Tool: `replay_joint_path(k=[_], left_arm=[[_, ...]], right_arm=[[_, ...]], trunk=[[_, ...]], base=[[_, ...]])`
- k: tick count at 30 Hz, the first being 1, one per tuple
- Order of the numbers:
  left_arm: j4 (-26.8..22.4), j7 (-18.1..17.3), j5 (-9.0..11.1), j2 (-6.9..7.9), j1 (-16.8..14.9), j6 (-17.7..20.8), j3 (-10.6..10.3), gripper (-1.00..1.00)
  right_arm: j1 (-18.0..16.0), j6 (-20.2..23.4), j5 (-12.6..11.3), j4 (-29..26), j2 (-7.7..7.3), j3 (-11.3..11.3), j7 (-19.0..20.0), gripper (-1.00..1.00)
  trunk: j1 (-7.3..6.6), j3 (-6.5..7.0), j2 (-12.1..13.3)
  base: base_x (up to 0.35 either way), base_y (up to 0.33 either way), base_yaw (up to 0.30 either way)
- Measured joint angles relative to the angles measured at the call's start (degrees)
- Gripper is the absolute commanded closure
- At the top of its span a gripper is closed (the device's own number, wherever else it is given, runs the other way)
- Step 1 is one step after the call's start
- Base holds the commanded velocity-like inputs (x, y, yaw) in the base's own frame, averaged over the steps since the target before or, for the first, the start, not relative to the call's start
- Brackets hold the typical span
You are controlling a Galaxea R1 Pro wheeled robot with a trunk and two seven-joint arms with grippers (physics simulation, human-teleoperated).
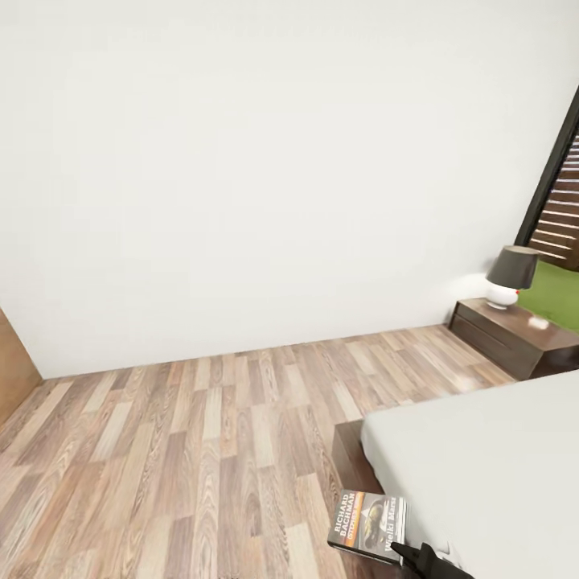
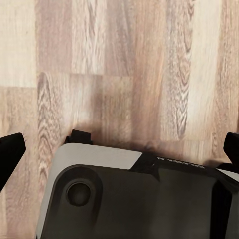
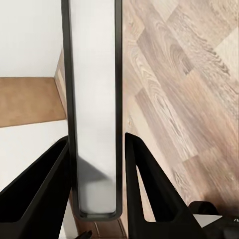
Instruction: In the bedroom, move the book from the bed onto either nightstand, and place the two sandals side by side next to the bed.
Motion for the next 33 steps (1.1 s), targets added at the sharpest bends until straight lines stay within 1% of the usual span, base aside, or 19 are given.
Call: replay_joint_path(k=[7, 13, 20, 22, 23, 27, 29, 33], left_arm=[[0.0, 0.0, 0.0, 0.00, 0.0, 0.0, 0.0, -1.00], [0.0, 0.0, 0.0, -0.03, 0.0, 0.0, 0.0, -1.00], [0.0, 0.0, 0.1, -0.04, 0.0, 0.0, 0.0, -1.00], [0.0, 0.0, 0.2, -0.50, 0.0, 0.0, -0.1, -1.00], [-0.1, 0.0, 0.2, -1.09, 0.0, 0.0, 0.0, -1.00], [-0.2, 0.0, 0.2, -2.13, 0.0, -0.1, 0.1, -1.00], [-0.2, 0.0, 0.2, -2.36, 0.0, -0.1, 0.2, -1.00], [-0.2, -0.1, 0.2, -2.16, 0.0, -0.1, 0.4, -1.00]], right_arm=[[0.0, 0.0, 0.0, 0.0, -0.02, 0.0, 0.1, 1.00], [0.0, 0.0, -0.1, 1.6, -0.01, -0.2, 0.0, 1.00], [0.0, 0.0, -0.1, 1.9, -0.03, -0.2, 0.1, 1.00], [0.0, 0.0, -0.1, 1.9, -0.02, -0.2, 0.1, 1.00], [0.0, 0.0, -0.1, 1.9, -0.01, -0.1, 0.1, 1.00], [0.0, 0.0, -0.1, 1.9, -0.01, -0.1, 0.0, 1.00], [0.0, 0.0, 0.0, 1.9, -0.01, -0.2, 0.0, 1.00], [0.0, 0.0, -0.1, 1.8, -0.01, -0.2, 0.0, 1.00]], trunk=[[0.00, 0.00, 0.0], [0.00, 0.00, 0.0], [0.00, 0.00, 0.0], [0.00, 0.00, 0.0], [0.00, 0.00, 0.0], [0.00, 0.00, 0.0], [0.00, 0.00, 0.0], [0.00, 0.00, 0.0]], base=[[0.000, 0.000, 0.294], [0.000, 0.000, 0.294], [0.000, 0.000, 0.294], [0.000, 0.000, 0.294], [0.000, 0.000, 0.294], [0.000, 0.000, 0.294], [0.000, 0.000, 0.199], [0.000, 0.000, 0.064]])
